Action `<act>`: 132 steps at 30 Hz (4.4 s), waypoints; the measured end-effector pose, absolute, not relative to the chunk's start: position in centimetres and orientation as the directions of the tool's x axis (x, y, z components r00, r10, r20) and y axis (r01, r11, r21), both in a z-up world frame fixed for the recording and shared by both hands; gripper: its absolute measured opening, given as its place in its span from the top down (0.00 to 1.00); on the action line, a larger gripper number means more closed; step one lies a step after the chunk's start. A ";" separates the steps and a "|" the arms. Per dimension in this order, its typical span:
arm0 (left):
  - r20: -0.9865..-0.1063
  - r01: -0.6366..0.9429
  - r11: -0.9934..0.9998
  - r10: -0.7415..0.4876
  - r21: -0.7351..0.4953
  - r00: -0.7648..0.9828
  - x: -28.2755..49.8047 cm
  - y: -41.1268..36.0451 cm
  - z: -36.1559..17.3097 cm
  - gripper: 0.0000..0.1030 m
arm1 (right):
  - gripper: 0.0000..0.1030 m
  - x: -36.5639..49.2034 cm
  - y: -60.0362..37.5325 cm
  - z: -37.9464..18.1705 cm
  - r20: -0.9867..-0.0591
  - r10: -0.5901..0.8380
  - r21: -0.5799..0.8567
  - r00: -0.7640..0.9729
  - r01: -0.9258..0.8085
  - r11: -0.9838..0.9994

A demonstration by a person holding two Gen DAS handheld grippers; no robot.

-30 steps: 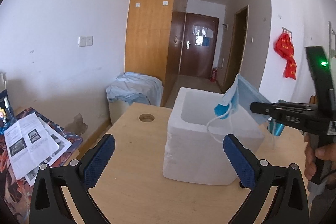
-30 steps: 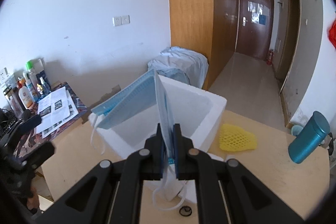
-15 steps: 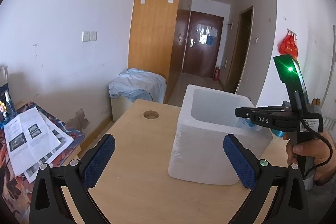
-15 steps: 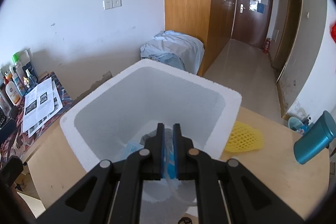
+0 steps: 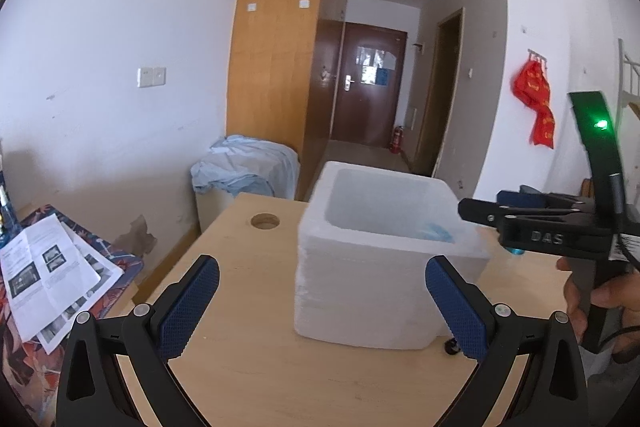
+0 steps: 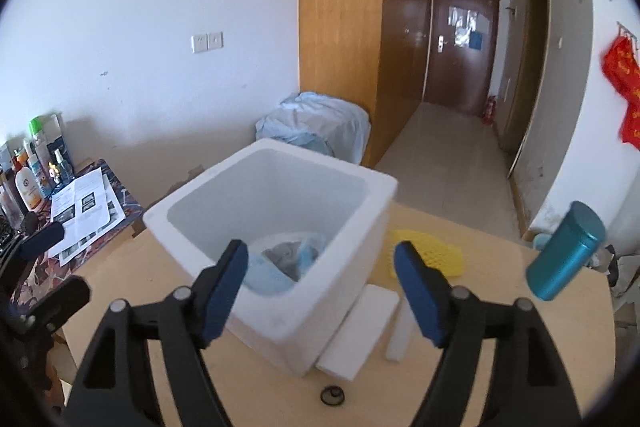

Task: Organize soft objects
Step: 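Move the left tool toward the black hair tie on the table, then grasp the black hair tie with the left tool and lift it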

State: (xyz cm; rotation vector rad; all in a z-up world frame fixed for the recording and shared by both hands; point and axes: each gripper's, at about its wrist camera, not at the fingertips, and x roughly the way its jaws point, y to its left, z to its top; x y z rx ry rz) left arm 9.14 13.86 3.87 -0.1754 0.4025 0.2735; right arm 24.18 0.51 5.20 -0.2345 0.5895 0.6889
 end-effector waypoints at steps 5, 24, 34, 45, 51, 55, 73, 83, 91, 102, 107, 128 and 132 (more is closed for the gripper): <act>-0.404 -0.254 0.961 0.191 -0.108 0.894 9.0 12.0 4.1 0.00 | 0.16 22.9 -1.6 5.4 -0.572 0.527 -0.004 0.629 -0.645 0.765; -0.440 -0.089 0.990 0.033 -0.108 0.897 9.5 4.8 2.3 0.00 | 0.16 20.5 -9.2 3.5 -0.566 0.463 0.016 0.682 -0.553 0.833; -0.490 -0.029 0.991 -0.039 -0.132 0.871 11.1 1.2 -0.5 0.00 | 0.16 20.5 -11.8 1.3 -0.593 0.443 0.011 0.672 -0.544 0.839; -0.541 0.010 0.995 -0.060 -0.096 0.839 14.2 -2.0 -3.8 0.00 | 0.16 22.1 -13.0 -0.9 -0.626 0.439 0.028 0.644 -0.544 0.839; -0.595 -0.034 0.995 -0.026 -0.089 0.803 16.6 -1.8 -5.5 0.00 | 0.16 24.0 -12.9 -1.9 -0.649 0.450 0.063 0.613 -0.547 0.835; -0.620 -0.038 0.991 -0.051 -0.130 0.783 17.8 -1.2 -6.5 0.04 | 0.16 25.8 -12.2 -2.4 -0.672 0.454 0.082 0.586 -0.550 0.831; -0.734 -0.102 0.987 -0.025 -0.128 0.679 21.6 -0.5 -10.1 0.31 | 0.16 27.7 -11.9 -3.2 -0.677 0.491 0.111 0.549 -0.582 0.805; -0.765 -0.115 0.989 0.005 -0.091 0.644 22.7 -1.2 -10.6 0.46 | 0.16 28.0 -12.3 -3.4 -0.669 0.520 0.145 0.532 -0.593 0.792; -0.768 -0.125 0.990 0.032 -0.062 0.640 23.2 -1.6 -10.7 0.74 | 0.16 30.2 -11.2 -5.2 -0.728 0.481 0.148 0.488 -0.574 0.806; -0.755 -0.102 0.991 0.003 -0.086 0.656 21.7 -0.7 -10.3 0.84 | 0.16 33.8 -7.8 -7.6 -0.784 0.444 0.111 0.433 -0.607 0.787; -0.725 -0.093 0.991 -0.004 -0.093 0.689 19.8 0.5 -9.0 0.84 | 0.16 34.4 -6.7 -8.5 -0.795 0.449 0.122 0.407 -0.618 0.777; -0.619 -0.108 0.977 -0.029 -0.183 0.785 14.3 4.6 -4.7 0.84 | 0.38 33.5 -4.0 -10.7 -0.828 0.354 -0.004 0.436 -0.635 0.773; -0.612 -0.160 0.970 0.016 -0.182 0.791 13.9 5.8 -4.3 0.84 | 0.49 33.1 -4.3 -10.4 -0.828 0.355 0.000 0.435 -0.634 0.774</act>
